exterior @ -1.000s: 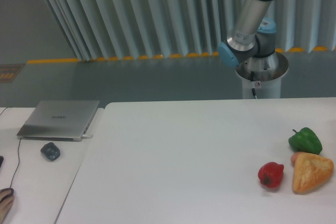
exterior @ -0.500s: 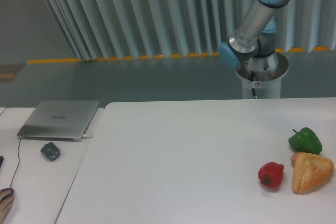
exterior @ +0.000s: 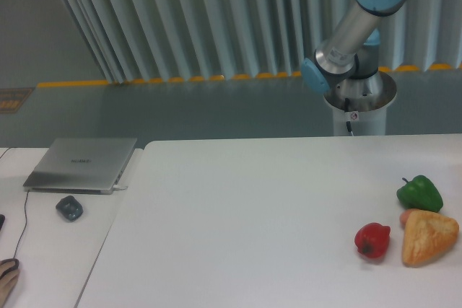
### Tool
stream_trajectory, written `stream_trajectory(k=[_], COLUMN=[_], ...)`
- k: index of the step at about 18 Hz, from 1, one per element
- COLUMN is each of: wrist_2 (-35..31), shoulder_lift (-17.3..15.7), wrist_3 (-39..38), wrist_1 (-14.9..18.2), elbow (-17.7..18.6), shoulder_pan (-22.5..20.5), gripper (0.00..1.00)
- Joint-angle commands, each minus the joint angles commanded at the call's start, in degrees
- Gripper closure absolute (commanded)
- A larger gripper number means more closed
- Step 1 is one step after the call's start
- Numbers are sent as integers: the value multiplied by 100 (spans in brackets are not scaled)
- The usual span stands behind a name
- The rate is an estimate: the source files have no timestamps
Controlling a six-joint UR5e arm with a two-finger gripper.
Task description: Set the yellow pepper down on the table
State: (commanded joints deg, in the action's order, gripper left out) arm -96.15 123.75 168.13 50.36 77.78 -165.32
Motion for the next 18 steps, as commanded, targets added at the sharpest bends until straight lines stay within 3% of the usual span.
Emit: stream_trajectory(k=[14,18], wrist_2=[0,0], shoulder_lift=[211,194], wrist_3=[-18,-53], wrist_1=[-202,-202], elbow=[9,9], shoulder_pan=[9,0], gripper=[1,39])
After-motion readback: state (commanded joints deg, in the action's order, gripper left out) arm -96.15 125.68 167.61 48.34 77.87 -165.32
